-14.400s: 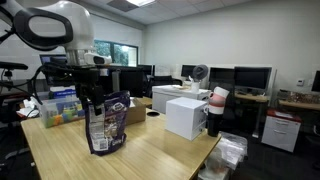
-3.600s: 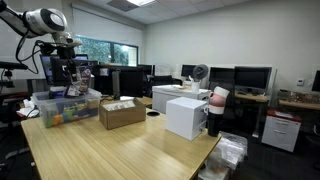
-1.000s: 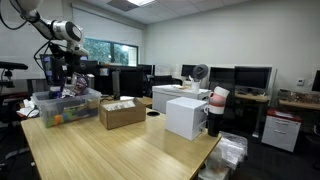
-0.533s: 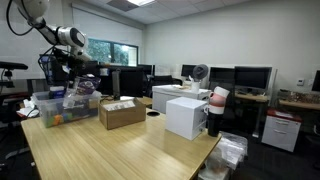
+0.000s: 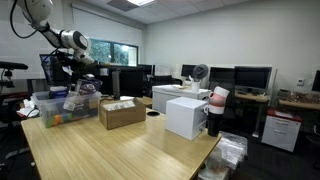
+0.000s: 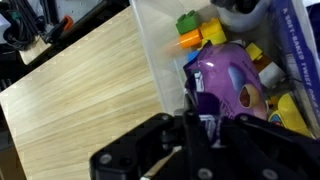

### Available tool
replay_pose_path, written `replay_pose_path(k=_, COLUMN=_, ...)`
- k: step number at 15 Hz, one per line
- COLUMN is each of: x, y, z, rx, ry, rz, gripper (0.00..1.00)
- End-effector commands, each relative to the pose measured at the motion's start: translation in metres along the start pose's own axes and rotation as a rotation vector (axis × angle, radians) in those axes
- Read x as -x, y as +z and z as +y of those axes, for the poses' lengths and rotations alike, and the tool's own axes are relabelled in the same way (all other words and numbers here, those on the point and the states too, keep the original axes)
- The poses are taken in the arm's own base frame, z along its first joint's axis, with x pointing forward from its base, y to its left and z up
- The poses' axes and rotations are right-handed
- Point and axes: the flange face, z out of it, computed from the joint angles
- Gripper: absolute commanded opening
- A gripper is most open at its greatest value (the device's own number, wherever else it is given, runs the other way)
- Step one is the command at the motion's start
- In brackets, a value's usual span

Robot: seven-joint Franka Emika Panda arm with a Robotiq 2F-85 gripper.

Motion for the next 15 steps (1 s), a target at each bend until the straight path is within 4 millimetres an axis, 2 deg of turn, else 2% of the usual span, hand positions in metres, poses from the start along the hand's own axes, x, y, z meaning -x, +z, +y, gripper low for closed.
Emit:
replay_pose_path(k=1, x=0.002, y=0.006, z=0.000, rx=0.031, ry=-0.008, rz=-0.022, gripper=0.01)
replay_pose_path(k=9, x=0.011, y=0.033, z=-0.005, rx=0.071, ry=-0.042, rz=-0.104, gripper=0.01)
replay_pose_path(k=14, x=0.021, y=0.030, z=-0.006, rx=0.047, ry=-0.090, rz=-0.115, gripper=0.01)
replay_pose_path(k=15, x=0.024, y=0.026, z=-0.005, rx=0.040, ry=-0.105, rz=-0.106, gripper=0.27)
